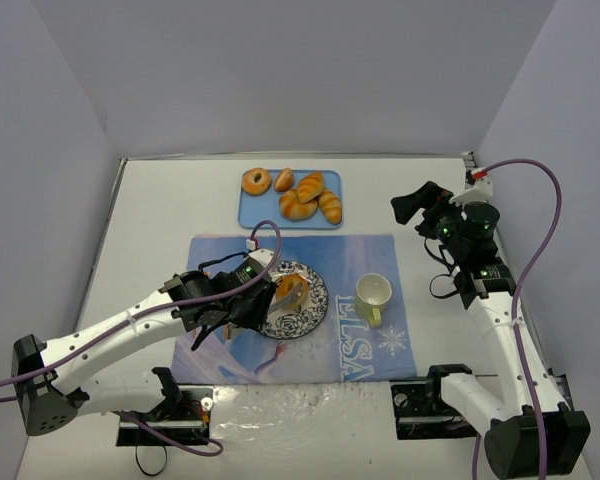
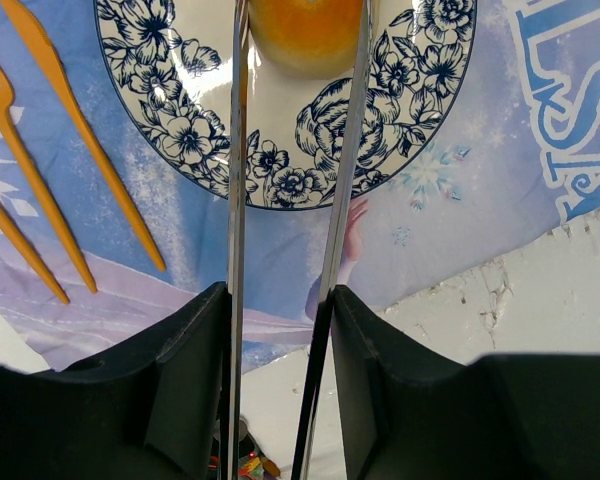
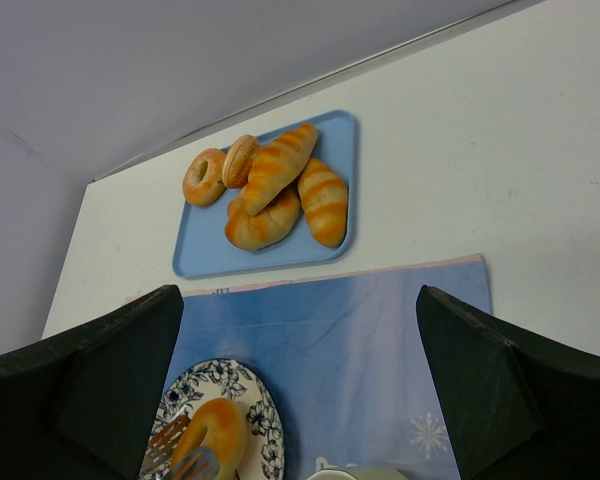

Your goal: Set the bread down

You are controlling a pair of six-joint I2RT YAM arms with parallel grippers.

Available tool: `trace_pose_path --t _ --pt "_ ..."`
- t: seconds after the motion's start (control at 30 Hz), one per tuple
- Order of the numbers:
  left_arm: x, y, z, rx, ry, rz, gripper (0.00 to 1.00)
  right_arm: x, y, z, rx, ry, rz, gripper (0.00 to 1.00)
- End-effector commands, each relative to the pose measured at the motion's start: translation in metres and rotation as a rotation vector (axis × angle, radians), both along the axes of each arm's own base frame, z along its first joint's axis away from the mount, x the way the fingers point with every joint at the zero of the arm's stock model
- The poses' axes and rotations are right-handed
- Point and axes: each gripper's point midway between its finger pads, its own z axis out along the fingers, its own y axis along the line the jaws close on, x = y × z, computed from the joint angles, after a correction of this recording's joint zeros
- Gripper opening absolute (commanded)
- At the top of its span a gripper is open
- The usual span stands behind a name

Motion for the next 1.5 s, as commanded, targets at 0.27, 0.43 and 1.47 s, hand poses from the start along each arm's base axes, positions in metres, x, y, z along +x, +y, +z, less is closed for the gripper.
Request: trace_pose_path --t 0.27,0.43,1.47 --pt "0.001 0.006 0.015 -0.036 -0.050 0.043 0.36 0.010 0.000 0.021 -0.008 -0.098 -0.008 1.00" --pt "0.000 0.008 0.016 -0.030 -0.052 0.041 0.53 0.009 0.000 0.021 -0.006 -0.097 -0.006 1.00" --pt "0.128 0.070 0.129 -0.088 -0.282 0.328 0.58 0.011 0.006 0.032 0.017 -0.122 0.022 1.00"
